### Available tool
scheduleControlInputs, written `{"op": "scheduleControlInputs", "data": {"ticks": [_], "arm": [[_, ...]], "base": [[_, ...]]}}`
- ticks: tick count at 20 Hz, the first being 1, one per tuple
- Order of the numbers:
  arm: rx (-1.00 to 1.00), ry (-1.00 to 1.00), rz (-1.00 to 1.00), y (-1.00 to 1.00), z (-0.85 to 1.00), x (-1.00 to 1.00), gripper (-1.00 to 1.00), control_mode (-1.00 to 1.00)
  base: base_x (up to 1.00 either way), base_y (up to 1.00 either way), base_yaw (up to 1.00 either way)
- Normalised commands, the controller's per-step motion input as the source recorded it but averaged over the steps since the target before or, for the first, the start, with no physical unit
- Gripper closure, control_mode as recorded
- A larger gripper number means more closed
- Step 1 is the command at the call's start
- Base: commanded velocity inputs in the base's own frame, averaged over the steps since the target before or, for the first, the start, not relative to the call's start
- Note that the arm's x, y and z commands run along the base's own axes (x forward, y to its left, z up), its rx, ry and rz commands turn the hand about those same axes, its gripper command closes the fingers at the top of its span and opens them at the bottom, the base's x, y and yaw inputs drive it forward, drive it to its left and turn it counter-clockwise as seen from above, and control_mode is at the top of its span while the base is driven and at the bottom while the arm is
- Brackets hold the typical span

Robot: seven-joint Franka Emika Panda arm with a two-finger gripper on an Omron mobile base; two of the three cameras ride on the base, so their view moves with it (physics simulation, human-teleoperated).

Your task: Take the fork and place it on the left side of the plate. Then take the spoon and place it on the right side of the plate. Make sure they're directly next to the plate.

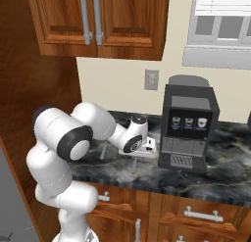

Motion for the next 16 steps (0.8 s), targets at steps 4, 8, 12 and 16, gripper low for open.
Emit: {"op": "scheduleControlInputs", "data": {"ticks": [4,8,12,16], "arm": [[0.18,0.01,0.18,-0.13,-0.01,-0.02,1.0,-1.0],[0.12,0.01,0.17,-0.04,0.04,-0.25,1.0,-1.0],[0.02,0.0,0.13,0.18,0.49,-0.26,1.0,-1.0],[-0.01,0.0,0.08,0.38,0.97,-0.23,1.0,-1.0]], "base": [[0.0,0.0,0.0],[0.0,0.0,0.0],[0.0,0.0,0.0],[0.0,0.0,0.0]]}}
